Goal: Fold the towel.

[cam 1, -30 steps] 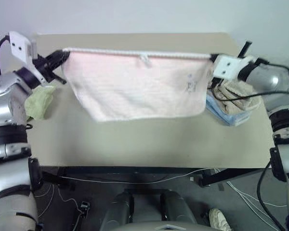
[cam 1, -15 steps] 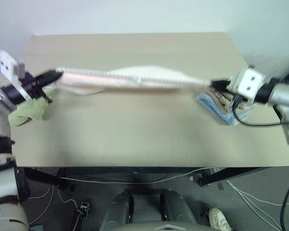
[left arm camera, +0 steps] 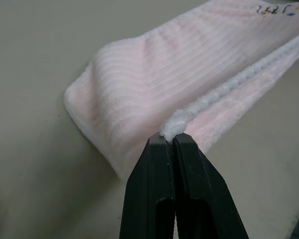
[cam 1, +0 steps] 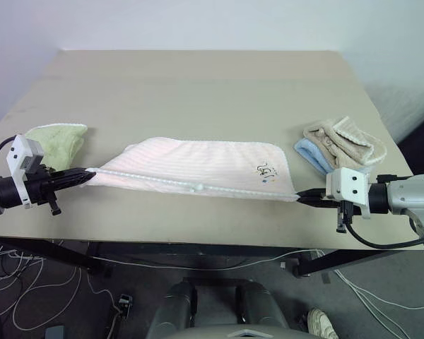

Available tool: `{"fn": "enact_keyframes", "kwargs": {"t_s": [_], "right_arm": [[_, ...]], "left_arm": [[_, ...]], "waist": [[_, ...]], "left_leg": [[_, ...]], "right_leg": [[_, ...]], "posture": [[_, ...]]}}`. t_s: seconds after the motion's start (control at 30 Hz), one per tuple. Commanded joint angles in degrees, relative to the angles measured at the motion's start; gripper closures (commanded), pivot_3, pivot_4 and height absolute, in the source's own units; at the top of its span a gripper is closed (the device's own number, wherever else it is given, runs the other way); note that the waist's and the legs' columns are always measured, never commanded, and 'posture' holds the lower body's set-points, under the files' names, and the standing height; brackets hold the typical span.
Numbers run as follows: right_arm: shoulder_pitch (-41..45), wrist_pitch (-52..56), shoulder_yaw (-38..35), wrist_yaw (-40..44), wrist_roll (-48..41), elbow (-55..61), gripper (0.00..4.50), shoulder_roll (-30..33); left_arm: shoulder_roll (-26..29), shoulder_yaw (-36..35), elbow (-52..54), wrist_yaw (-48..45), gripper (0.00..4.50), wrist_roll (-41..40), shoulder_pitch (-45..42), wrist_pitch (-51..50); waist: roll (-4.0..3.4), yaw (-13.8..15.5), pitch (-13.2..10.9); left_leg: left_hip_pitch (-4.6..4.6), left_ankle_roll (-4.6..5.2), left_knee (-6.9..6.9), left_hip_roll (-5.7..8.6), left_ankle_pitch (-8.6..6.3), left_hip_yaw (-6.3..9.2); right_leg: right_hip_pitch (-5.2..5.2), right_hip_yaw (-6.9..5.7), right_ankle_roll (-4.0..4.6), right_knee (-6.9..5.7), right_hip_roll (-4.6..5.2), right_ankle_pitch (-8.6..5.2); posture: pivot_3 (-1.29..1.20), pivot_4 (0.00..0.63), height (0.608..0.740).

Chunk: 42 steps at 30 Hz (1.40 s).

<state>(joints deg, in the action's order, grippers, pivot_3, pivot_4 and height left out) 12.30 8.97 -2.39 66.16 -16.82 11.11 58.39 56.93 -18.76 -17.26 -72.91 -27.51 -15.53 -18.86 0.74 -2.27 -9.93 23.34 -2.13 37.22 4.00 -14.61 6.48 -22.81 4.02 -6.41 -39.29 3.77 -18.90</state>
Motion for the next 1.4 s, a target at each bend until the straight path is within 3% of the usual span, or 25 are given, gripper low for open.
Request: {"fn": "enact_keyframes", "kwargs": {"t_s": [0.03,0.43,0.6,0.77,0.83,0.93,1.23,1.33,1.4], "right_arm": [[6.7,-1.07,1.2,-3.22,3.64,-4.58,4.46,-2.39],[31.96,-16.4,12.41,-12.28,21.84,-40.64,4.46,-12.92],[38.09,-22.29,13.71,-16.96,25.32,-52.35,4.46,-16.11],[39.8,-25.93,14.2,-17.77,26.75,-57.05,4.46,-17.11],[39.62,-27.11,14.31,-17.43,27.01,-57.7,4.5,-17.33],[38.92,-27.33,13.81,-15.84,26.04,-57.63,3.82,-17.73],[36.08,-27.37,11.06,-15.03,24.07,-52.64,0.87,-15.98],[34.55,-27.75,9.69,-16.92,24.23,-50.04,0.01,-14.94],[32.89,-26.85,7.96,-16.95,22.95,-46.68,0.01,-13.74]], "left_arm": [[-1.56,1.93,-4.43,5.48,4.5,4.98,-6.57,5.82],[-10.96,17.13,-38.05,21.64,4.5,25.98,-32.8,27.72],[-13.24,20.32,-46.77,28.33,4.5,31.18,-38.04,33.8],[-14.63,20.98,-50.42,30.21,4.5,33.32,-39.65,34.97],[-14.9,20.51,-51.25,30.1,4.03,33.07,-39.84,34.57],[-14.92,20.02,-51.87,30.3,3.2,32.86,-40.03,34.46],[-13.98,19.19,-52.89,35.99,0.11,33.76,-40.57,34.17],[-14.01,18.02,-52.98,37.32,0.0,32.84,-40.5,33.93],[-13.91,16.48,-52.6,37.19,0.0,31.31,-40.41,33.49]], "waist": [[0.0,0.02,0.0],[0.03,-0.33,0.0],[0.03,-0.41,0.0],[0.03,-0.36,0.01],[0.03,-0.37,0.01],[0.03,-0.43,0.01],[0.03,-0.43,0.01],[0.03,-0.36,0.01],[0.03,-0.32,0.01]], "left_leg": [[0.0,0.0,0.0,0.0,0.0,0.0],[0.28,-0.02,0.01,0.09,0.02,-0.08],[0.28,-0.02,0.02,0.09,0.03,-0.11],[0.29,-0.02,0.03,0.1,0.03,-0.1],[0.29,-0.02,0.04,0.11,0.03,-0.1],[0.29,-0.02,0.04,0.11,0.03,-0.09],[0.29,-0.02,0.05,0.1,0.03,-0.08],[0.29,-0.02,0.05,0.1,0.03,-0.08],[0.29,-0.02,0.04,0.1,0.03,-0.08]], "right_leg": [[-0.01,-0.02,0.01,-0.01,-0.01,0.01],[-0.41,-0.03,-0.01,-0.07,-0.11,0.03],[-0.44,0.0,-0.02,-0.13,-0.12,0.02],[-0.45,0.0,-0.02,-0.13,-0.12,0.03],[-0.44,0.0,-0.02,-0.13,-0.12,0.03],[-0.45,0.0,-0.02,-0.15,-0.12,0.03],[-0.45,0.0,-0.02,-0.16,-0.12,0.03],[-0.45,0.0,-0.02,-0.17,-0.12,0.03],[-0.45,0.0,-0.02,-0.16,-0.12,0.02]], "posture": [[0.0,0.15,0.74],[0.0,0.15,0.74],[0.0,0.15,0.74],[0.0,0.15,0.74],[0.0,0.15,0.74],[0.0,0.15,0.74],[0.0,0.15,0.74],[0.0,0.15,0.74],[0.0,0.15,0.74]]}}
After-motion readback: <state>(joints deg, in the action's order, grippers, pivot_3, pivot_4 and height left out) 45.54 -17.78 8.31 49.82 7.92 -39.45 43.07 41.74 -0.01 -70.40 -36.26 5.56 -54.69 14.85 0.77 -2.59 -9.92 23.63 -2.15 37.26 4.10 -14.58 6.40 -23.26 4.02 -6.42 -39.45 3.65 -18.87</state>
